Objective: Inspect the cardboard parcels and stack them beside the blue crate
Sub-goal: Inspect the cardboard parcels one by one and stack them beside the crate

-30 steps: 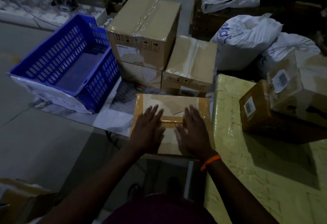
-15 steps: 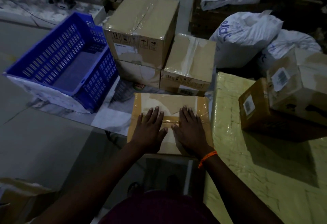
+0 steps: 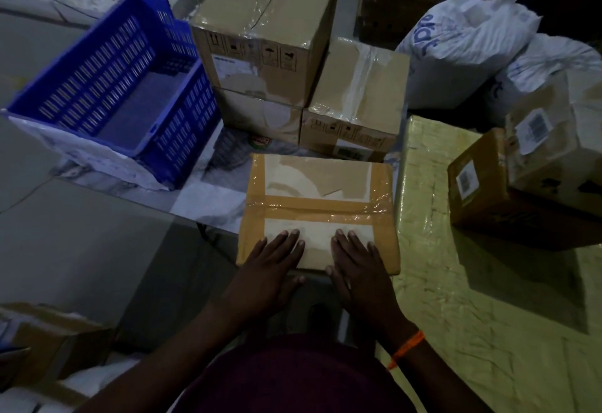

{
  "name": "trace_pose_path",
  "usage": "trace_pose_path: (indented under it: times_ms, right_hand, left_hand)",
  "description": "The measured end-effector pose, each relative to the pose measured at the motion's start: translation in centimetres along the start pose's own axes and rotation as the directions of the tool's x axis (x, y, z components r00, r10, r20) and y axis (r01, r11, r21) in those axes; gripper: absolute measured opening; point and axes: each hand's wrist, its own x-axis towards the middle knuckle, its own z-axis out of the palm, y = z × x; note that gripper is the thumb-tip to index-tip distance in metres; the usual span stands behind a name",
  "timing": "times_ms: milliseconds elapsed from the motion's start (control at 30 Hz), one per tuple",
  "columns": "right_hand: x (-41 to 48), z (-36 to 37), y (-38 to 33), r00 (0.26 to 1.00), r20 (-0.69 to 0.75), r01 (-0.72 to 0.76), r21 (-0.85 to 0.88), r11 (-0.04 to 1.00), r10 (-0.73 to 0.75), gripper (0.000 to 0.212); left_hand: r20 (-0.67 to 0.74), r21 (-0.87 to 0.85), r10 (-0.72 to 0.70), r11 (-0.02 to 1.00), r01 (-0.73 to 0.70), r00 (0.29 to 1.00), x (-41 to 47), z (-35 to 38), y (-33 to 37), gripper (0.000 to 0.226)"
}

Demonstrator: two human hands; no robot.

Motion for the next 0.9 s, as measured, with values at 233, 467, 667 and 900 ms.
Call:
trace_pose_path:
  times_ms: [233,467,667,900]
  right_hand:
    - [1.1,-2.1,0.2,0.991,0.13,-0.009,0.113,0.994,-0.006,0.069]
    - [6.0,-5.4,3.5,0.917,-0.225,-0.244,0.335,0.91,0.329,0.044]
    - [9.4,-7.4,4.6,0.803,0.087,-0.49,0.661,0.569,0.59,0.05]
    - [9.4,-8.8,4.5,0.725,0.083,-0.471,0.784,0.405,0.683,0.045]
  left_hand:
    - [-0.047,-0.157,-0.011,0.988,0.004,0.999,0.8,-1.2,-0.5,0.061]
    - [-0.324,-0.261,-0.311,0.937,0.231,0.894,4.2,-5.8,-3.3,0.045]
    - [-0.041,-0.572,-0.538,0.703,0.421,0.842,6.5,-6.3,-6.7,0.08]
    - [-0.012,-0.799,-0.642,0.467,0.378,0.766,5.3,-7.0,-5.7,0.065]
